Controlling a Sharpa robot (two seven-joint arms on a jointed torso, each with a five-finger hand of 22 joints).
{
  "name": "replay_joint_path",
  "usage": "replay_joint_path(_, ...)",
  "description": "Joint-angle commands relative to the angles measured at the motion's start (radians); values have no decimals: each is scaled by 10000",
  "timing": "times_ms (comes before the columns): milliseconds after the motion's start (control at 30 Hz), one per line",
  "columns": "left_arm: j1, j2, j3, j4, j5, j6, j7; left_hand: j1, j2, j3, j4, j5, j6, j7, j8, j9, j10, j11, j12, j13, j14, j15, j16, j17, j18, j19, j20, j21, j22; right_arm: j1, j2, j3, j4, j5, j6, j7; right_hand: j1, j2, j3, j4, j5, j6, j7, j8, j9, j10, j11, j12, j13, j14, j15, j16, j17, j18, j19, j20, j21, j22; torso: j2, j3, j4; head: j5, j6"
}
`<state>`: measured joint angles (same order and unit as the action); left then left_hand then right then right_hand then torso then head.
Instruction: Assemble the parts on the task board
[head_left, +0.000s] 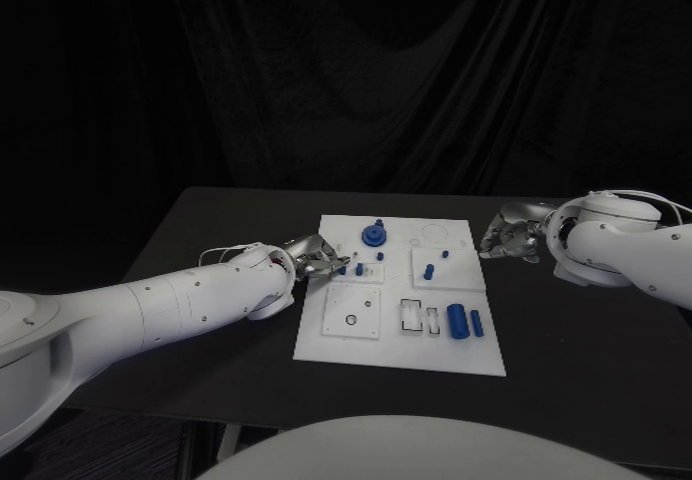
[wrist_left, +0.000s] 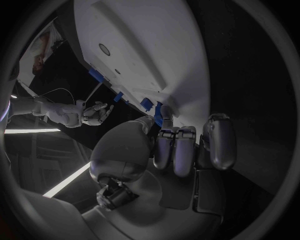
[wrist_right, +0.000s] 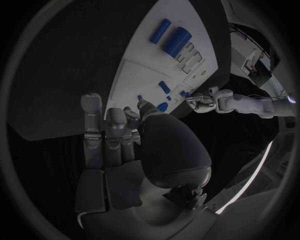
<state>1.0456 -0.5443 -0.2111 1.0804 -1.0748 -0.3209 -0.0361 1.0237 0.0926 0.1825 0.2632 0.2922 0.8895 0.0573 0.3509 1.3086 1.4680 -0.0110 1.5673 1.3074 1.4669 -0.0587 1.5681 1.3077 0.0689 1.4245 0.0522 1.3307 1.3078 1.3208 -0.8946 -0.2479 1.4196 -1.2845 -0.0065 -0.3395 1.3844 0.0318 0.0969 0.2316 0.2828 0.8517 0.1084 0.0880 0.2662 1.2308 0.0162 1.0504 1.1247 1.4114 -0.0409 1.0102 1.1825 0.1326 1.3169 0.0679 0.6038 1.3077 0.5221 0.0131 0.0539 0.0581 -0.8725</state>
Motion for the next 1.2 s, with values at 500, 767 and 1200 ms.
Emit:
replay_joint_path(500, -100, 89, -1, -28, 29, 462, -243, 890, -256, 528, -954, 237, -266, -116, 337, 294, 1028, -102, 35, 2634, 1039, -92, 26, 2631, -56, 99, -73, 22, 1648, -44, -17, 7, 5, 11, 110, -166, 90, -17, 66, -21, 61, 87, -2, -62, -14, -65, -23, -50, -15, -67, -32, -60, -17, 155, -22, -12, -81, 473, 4, -6, 4, 7, -2)
replay_joint_path(767, -140, 117, 0, -21, 29, 386, -296, 1047, -332, 996, -1284, 468, -296, -144, 435, 288, 1028, -130, 35, 2634, 1039, -119, 26, 2631, -60, 123, -100, 24, 1678, -45, -13, 7, 1, 11, 138, -176, 101, -25, 84, -32, 79, 88, 2, -64, -17, -76, -21, -68, -28, -71, -31, -76, -27, 157, -23, -11, -104, 470, 4, -3, 4, 26, -2)
replay_joint_path(1200, -156, -14, 0, 193, 29, -228, -73, 996, -829, 2575, -2086, 1207, -211, -192, 672, 287, 1028, -188, 35, 2634, 1039, -173, 26, 2631, -87, 216, -156, 92, 1776, -46, -32, 7, 1, 11, 186, -208, 165, -54, 154, -92, 126, 98, 8, -67, -26, -90, -18, -92, -38, -81, -29, -104, -42, 160, -21, -11, -151, 466, 3, -2, 0, 25, -2)
